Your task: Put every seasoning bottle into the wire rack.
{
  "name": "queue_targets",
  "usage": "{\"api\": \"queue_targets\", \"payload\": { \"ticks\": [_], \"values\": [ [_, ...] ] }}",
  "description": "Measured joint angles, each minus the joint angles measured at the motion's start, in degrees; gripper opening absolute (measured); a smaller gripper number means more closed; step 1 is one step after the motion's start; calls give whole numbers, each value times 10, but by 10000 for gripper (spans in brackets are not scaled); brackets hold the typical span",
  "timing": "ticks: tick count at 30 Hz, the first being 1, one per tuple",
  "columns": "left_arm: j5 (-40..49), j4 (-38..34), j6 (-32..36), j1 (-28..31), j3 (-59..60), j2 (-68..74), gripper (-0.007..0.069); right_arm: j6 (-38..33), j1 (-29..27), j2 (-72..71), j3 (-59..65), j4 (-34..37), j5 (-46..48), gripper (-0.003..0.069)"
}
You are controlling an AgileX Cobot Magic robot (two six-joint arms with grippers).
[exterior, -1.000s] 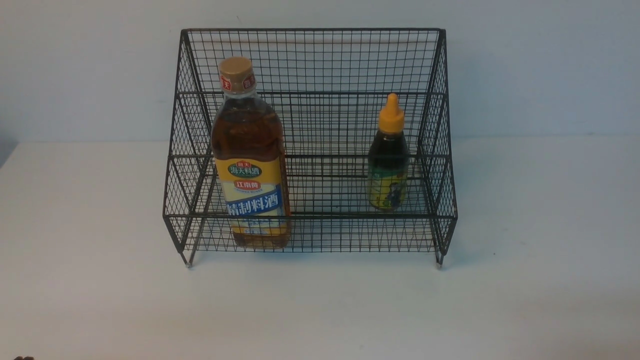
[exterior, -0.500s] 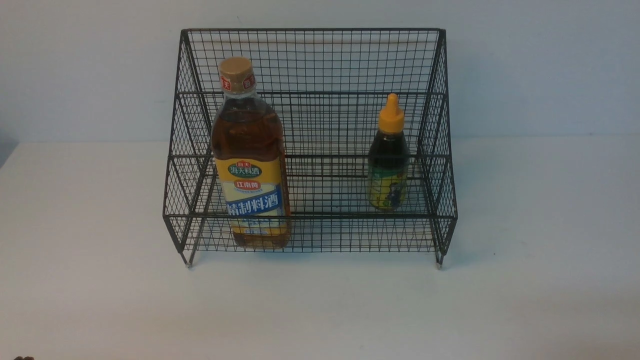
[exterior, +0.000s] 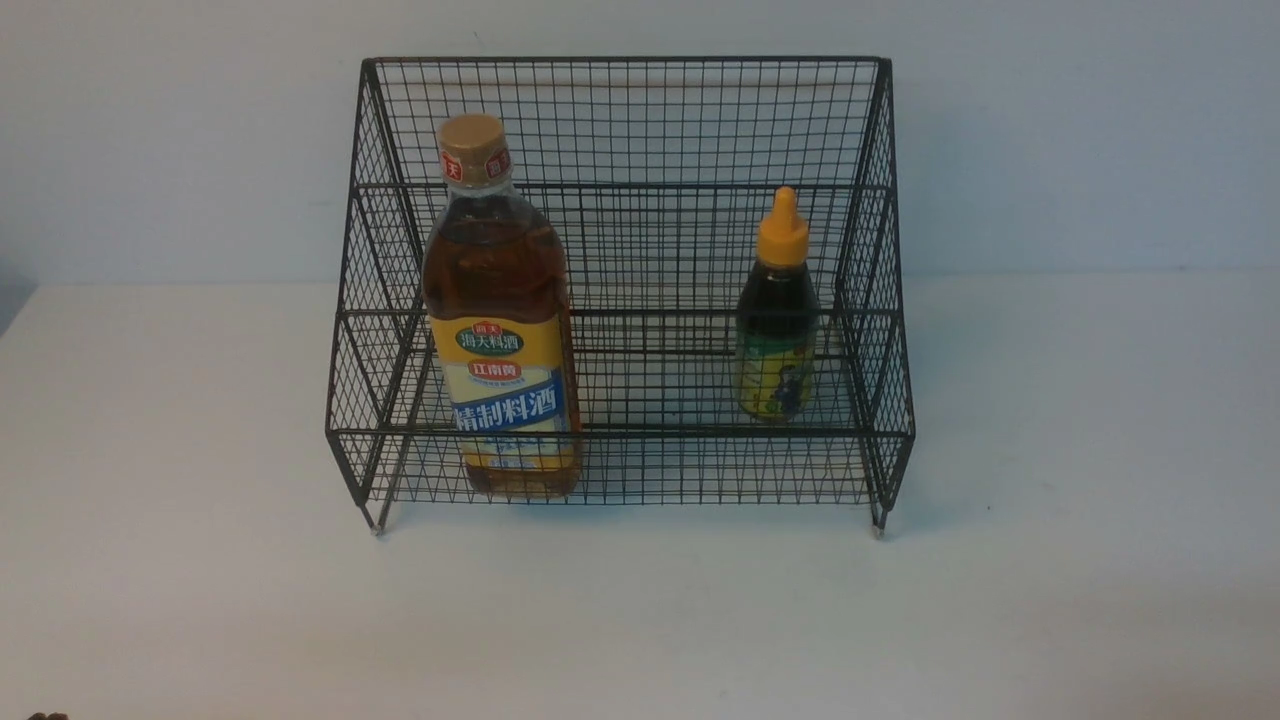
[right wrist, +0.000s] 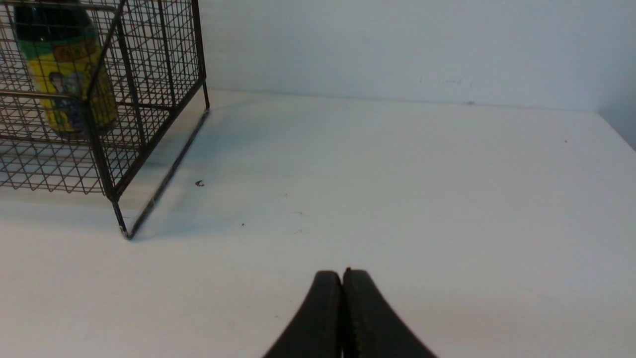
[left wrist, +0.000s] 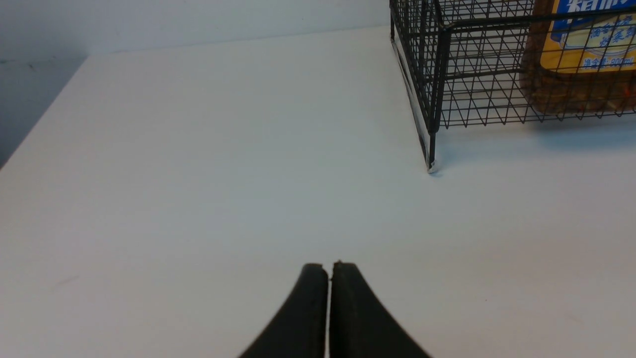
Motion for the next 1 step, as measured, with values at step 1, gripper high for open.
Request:
{"api": "queue_targets", "payload": {
  "ticks": [1],
  "values": [
    [0, 0, 0, 0, 0, 0, -5, 0, 0, 0, 0, 0, 0, -15]
  ]
}}
